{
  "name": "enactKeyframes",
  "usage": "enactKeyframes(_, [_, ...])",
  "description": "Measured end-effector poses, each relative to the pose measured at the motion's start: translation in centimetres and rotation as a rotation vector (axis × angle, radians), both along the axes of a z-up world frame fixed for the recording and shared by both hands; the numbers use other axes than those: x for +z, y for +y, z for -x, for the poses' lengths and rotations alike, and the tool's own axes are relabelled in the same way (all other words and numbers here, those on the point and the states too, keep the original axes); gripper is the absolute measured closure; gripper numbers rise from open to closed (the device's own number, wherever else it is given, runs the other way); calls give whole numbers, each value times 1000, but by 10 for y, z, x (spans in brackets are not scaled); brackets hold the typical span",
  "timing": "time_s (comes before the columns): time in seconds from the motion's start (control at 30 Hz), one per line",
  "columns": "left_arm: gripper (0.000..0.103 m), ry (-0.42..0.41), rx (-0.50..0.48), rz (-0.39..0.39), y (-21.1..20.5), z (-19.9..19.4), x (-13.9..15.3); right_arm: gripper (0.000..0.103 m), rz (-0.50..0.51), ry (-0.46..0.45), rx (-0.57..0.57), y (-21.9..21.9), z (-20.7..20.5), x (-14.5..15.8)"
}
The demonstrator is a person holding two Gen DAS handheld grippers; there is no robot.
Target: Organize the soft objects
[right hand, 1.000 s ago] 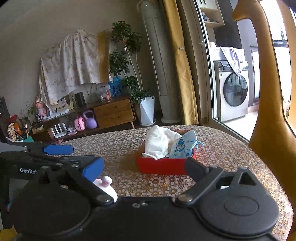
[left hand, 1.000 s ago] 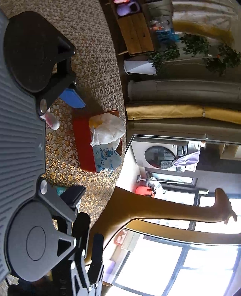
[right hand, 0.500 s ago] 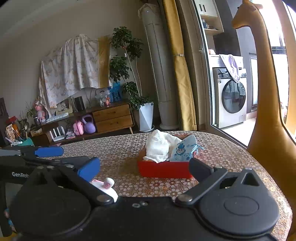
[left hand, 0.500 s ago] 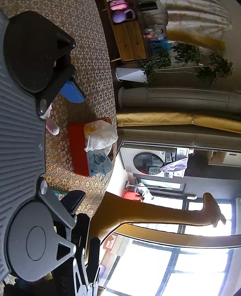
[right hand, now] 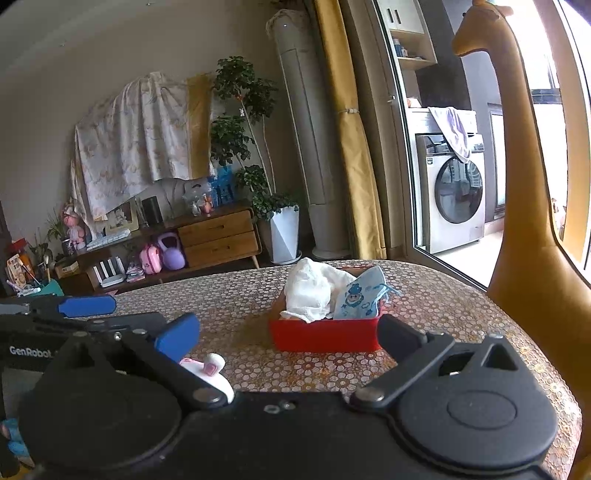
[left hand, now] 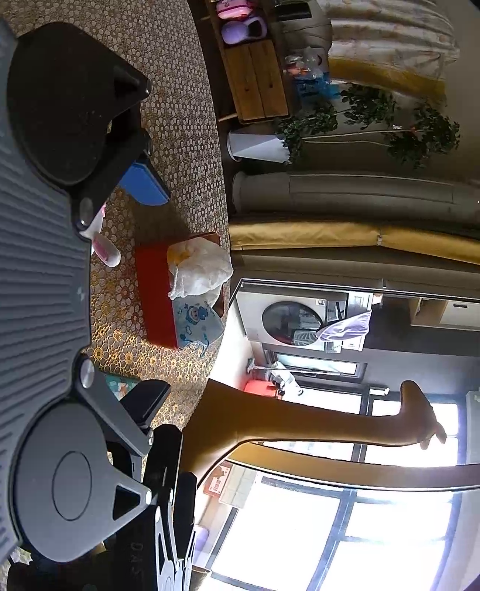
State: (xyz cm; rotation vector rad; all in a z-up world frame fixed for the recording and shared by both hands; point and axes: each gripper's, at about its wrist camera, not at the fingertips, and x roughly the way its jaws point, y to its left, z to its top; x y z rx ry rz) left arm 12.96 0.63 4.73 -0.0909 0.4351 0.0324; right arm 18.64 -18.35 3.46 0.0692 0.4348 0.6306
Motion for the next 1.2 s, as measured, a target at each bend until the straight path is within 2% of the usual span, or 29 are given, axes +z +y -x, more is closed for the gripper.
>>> enactKeyframes(1.2, [1, 7, 13, 21, 1, 7, 0, 1, 40, -13, -19, 2, 7, -4])
